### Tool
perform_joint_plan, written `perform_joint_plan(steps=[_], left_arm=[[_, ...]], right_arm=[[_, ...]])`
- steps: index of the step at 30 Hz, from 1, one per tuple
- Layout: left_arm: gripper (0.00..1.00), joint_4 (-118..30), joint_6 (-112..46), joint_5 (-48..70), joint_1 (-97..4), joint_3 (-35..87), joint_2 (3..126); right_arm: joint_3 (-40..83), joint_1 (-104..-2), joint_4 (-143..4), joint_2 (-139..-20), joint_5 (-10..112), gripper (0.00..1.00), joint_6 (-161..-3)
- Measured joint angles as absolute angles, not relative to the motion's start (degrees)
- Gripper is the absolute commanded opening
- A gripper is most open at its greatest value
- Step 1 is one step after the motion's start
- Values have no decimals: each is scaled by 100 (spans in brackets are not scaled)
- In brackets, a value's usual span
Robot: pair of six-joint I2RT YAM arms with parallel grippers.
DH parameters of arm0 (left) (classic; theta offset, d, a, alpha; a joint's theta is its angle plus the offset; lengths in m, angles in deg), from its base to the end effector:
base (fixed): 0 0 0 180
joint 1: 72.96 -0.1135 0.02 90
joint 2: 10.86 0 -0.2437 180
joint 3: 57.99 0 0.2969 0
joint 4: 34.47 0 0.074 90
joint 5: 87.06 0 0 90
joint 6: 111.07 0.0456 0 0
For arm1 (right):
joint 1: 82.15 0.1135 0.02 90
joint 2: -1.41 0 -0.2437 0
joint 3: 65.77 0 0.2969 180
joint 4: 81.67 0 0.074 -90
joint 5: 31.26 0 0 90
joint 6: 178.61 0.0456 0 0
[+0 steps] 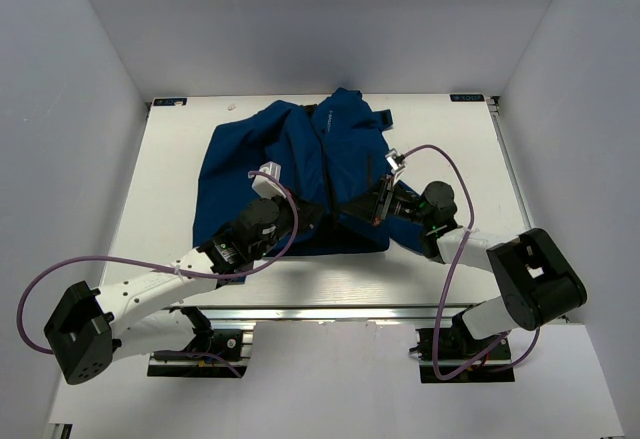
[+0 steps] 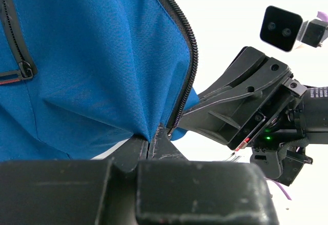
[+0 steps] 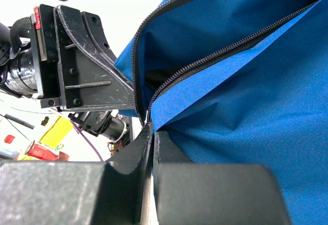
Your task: Zip up the jacket
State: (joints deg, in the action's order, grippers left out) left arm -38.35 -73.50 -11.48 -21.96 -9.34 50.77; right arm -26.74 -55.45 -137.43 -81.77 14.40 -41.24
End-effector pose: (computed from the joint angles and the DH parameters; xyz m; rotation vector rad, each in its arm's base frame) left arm 0.2018 -0.2311 0.2270 -0.2099 1.9718 -0.9949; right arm 0.2613 0.1671 0.1701 -0.4560 1.5679 1.5540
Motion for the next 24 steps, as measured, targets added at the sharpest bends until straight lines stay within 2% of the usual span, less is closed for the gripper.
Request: perform_joint_plan(steps=[24], left_arm=[[0, -3859, -7393, -1126, -2196, -934, 5077]], right_arm=[[-2649, -5545, -13748, -8142, 1455, 0, -4108]])
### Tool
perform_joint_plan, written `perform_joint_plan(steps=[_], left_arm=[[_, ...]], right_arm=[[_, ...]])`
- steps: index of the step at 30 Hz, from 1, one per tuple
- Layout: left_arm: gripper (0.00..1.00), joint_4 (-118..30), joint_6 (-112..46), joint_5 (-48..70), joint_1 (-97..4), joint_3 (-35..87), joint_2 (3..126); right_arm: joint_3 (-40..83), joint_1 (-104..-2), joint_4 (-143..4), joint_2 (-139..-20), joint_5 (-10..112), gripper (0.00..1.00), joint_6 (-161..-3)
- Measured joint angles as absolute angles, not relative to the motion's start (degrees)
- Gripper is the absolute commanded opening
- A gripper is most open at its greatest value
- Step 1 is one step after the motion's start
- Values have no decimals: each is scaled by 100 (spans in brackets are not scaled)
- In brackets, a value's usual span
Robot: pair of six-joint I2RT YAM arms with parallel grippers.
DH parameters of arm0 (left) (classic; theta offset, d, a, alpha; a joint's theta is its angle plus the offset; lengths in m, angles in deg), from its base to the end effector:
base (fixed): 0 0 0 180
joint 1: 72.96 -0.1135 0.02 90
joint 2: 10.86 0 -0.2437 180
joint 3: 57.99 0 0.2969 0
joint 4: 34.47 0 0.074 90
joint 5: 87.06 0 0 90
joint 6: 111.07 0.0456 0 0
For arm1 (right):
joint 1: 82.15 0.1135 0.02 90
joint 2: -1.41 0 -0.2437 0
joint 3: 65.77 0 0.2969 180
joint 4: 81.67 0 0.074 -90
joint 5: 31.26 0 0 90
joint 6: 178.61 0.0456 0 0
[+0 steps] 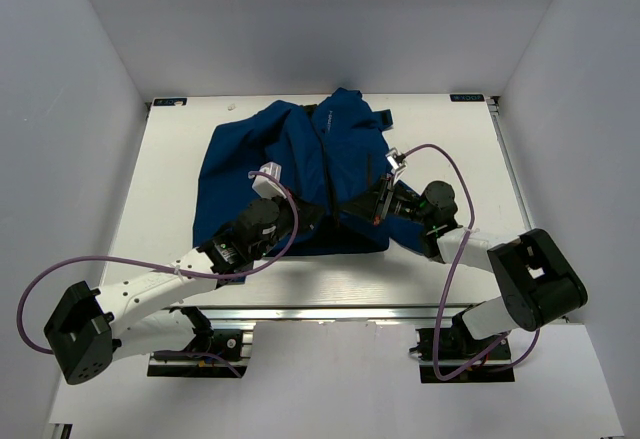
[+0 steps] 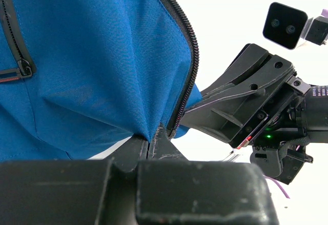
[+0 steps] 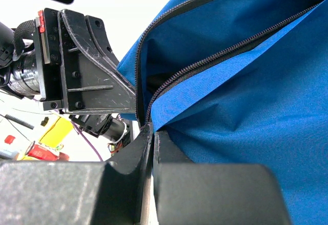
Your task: Zip up the jacket
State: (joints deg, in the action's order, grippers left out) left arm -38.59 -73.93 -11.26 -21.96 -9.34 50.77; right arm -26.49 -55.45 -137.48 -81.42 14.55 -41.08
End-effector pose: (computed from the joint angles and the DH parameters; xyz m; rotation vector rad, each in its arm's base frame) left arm 0.2016 -0.2312 0.2265 -0.2144 1.9777 -0.9997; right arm 0.2618 0.1672 0.1734 -0.4558 1.5570 1.5538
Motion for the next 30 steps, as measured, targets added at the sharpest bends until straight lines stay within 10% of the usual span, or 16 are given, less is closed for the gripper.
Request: perform_joint_plan(steps=[30], left_arm=[[0, -3962, -7415, -1075, -2196, -934, 5081]], right_arm=[[-2704, -5442, -13413, -7947, 1514, 0, -4323]])
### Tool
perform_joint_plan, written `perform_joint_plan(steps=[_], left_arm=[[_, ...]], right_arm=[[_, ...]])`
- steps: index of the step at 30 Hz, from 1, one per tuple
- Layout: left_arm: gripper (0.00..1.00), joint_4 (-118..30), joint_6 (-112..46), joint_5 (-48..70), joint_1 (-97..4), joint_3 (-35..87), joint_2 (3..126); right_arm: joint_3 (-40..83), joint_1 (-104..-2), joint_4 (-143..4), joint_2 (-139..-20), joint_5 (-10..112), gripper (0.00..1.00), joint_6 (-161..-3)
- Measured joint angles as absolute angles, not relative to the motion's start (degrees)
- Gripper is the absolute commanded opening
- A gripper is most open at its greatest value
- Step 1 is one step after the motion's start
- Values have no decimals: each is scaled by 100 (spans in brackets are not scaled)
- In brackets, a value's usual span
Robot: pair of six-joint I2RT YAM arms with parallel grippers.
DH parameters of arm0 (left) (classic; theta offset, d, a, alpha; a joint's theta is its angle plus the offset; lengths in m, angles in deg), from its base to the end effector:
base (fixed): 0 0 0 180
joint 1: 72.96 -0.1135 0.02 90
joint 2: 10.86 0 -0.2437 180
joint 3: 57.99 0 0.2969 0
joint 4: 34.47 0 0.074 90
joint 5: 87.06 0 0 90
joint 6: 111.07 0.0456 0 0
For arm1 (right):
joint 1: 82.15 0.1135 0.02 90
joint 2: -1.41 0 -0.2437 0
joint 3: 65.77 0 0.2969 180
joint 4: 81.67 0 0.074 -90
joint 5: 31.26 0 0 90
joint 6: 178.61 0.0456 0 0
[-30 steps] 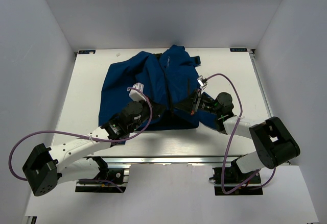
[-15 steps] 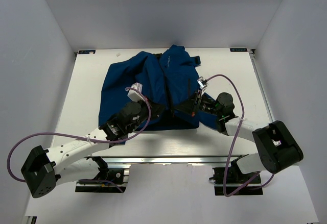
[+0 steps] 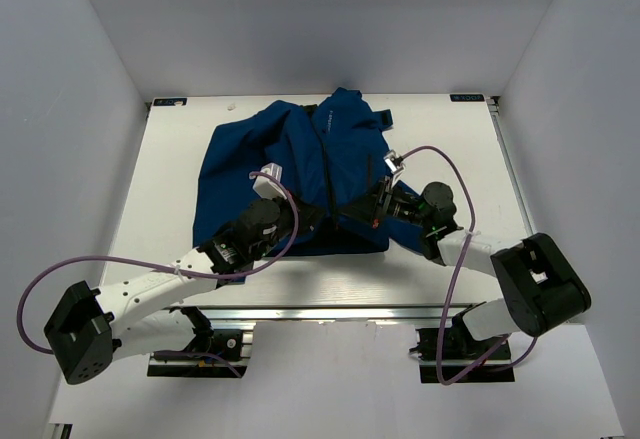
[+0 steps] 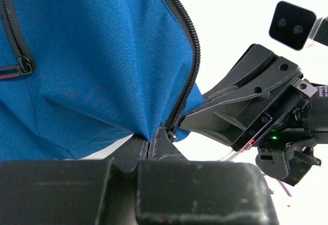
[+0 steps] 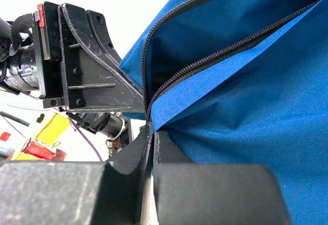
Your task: Zip up the jacket
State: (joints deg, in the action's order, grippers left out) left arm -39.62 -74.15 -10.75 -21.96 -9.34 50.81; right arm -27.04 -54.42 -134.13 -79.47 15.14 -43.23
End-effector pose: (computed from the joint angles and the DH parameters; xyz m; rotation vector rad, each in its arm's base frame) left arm 0.2010 -0.2310 0.2242 -0.2104 1.9989 -0.9956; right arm 0.2569 0.1706 0.1740 -0.4751 1.5752 1.5356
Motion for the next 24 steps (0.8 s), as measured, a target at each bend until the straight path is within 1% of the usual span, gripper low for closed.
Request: perform_joint_plan(steps=[15, 24], left_arm=[[0, -3962, -7426, -1034, -2196, -934, 5066], [0, -3971, -7459, -1110, -2196, -934, 4941]], right_arm=[[-2687, -5399, -13645, -7962, 1991, 0, -4174], [-2691, -5394, -13140, -7702, 1969, 0, -4441]])
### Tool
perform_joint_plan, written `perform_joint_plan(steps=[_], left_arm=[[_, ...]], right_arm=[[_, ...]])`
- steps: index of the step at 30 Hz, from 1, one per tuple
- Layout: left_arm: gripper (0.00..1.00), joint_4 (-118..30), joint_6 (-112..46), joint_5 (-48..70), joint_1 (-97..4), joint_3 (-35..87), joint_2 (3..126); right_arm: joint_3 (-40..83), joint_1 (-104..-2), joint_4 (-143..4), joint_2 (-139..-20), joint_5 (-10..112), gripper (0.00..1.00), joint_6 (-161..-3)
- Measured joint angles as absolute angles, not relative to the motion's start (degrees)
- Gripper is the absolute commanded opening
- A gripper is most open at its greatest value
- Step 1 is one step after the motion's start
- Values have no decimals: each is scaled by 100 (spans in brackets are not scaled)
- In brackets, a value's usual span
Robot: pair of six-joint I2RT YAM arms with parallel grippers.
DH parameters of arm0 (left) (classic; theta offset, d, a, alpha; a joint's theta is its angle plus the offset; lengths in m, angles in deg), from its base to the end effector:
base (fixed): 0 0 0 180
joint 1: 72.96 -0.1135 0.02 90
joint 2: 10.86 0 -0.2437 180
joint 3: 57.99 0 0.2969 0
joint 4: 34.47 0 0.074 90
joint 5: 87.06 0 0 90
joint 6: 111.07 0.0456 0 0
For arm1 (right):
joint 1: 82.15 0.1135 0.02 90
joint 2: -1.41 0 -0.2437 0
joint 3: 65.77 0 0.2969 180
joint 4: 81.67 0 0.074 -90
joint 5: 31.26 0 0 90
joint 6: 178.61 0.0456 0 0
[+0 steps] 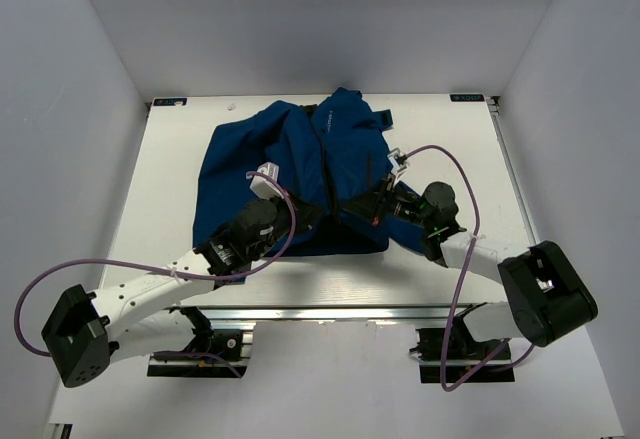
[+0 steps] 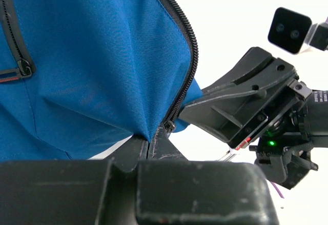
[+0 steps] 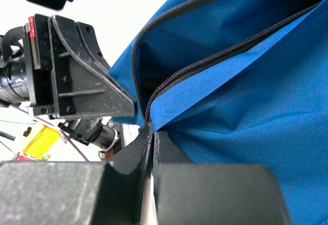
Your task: Zip up the jacket
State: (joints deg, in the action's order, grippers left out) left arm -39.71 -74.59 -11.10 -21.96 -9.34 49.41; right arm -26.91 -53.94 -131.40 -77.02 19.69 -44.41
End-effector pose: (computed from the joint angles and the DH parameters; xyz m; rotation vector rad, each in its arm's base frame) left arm 0.1994 -0.2286 0.2310 -0.2244 1.9757 -1.0124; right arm 0.2576 0.1708 0.1824 -0.4184 1.5644 1.4792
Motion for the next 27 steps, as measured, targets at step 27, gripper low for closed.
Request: perform_joint_plan(steps=[27], left_arm=[[0, -3962, -7518, -1115, -2196, -934, 4935]], right_arm=[[-2693, -5383, -12725, -7512, 1980, 0, -4685]])
